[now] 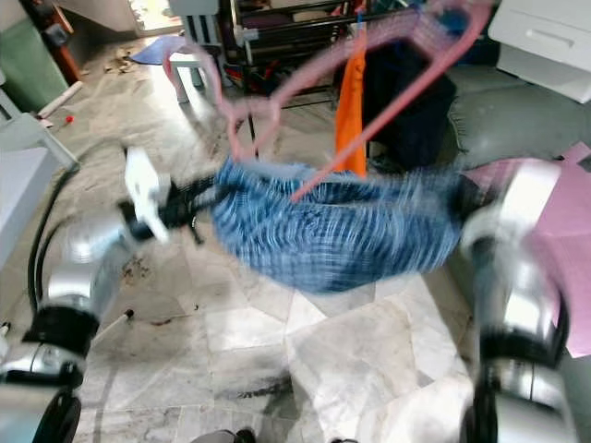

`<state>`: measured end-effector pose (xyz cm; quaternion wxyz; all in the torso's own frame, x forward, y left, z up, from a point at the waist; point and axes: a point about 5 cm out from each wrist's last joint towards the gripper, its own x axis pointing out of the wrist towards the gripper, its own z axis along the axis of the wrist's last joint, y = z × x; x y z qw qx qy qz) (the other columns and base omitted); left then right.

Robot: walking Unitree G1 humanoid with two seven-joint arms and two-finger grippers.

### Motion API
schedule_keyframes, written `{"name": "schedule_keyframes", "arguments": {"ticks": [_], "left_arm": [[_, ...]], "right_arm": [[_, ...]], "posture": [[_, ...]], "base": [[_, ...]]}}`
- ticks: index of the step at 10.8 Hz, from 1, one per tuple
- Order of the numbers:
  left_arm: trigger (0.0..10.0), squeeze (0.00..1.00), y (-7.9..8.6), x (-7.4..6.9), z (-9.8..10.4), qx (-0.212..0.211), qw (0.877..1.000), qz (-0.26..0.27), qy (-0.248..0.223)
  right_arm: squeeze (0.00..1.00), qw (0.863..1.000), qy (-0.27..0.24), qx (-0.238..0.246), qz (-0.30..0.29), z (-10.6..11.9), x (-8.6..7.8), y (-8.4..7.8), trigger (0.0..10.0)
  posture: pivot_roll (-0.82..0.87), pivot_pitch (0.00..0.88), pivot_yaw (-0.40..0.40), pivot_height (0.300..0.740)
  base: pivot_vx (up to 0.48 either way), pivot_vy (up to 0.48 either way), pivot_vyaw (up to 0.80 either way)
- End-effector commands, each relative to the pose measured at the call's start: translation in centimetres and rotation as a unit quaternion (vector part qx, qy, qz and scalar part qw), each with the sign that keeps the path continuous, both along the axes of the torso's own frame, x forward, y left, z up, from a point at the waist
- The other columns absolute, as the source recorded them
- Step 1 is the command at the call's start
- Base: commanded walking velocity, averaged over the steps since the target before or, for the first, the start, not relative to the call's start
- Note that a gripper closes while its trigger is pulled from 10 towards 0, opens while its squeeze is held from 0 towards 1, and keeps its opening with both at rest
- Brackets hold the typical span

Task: Hang hanger

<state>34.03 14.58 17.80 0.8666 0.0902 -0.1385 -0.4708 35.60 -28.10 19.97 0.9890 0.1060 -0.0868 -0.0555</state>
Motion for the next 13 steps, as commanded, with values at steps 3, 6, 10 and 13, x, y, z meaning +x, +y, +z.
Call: {"name": "schedule_keyframes", "arguments": {"ticks": [3, 6, 10, 13], "left_arm": [[0.0, 0.0, 1.5, -1.6, -4.3, 0.076, 0.997, 0.005, 0.032], [0.0, 0.0, 2.4, -2.2, -7.8, 0.159, 0.985, 0.048, 0.055], [0.0, 0.0, 3.5, -0.4, -8.5, 0.218, 0.955, 0.199, 0.037], [0.0, 0.0, 4.2, -0.1, -9.2, 0.264, 0.929, 0.258, 0.023]], "right_arm": [[0.0, 0.999, -0.035, 0.005, 0.002, 3.0, 0.6, 1.1, 0.0], [0.0, 1.0, -0.028, -0.005, 0.0, 3.4, 0.6, 1.5, 0.0], [0.0, 1.0, -0.012, -0.019, 0.009, 2.8, 0.5, 2.3, 0.0], [0.0, 0.999, -0.007, -0.038, 0.014, 3.0, 0.8, 2.9, 0.0]], "posture": [[-0.08, 0.084, 0.05, 0.74], [-0.09, 0.079, 0.046, 0.74], [-0.09, 0.076, 0.047, 0.74], [-0.1, 0.073, 0.047, 0.74]], "base": [[0.0, 0.0, 0.0], [0.0, 0.0, 0.0], [0.0, 0.0, 0.0], [0.0, 0.0, 0.0]]}}
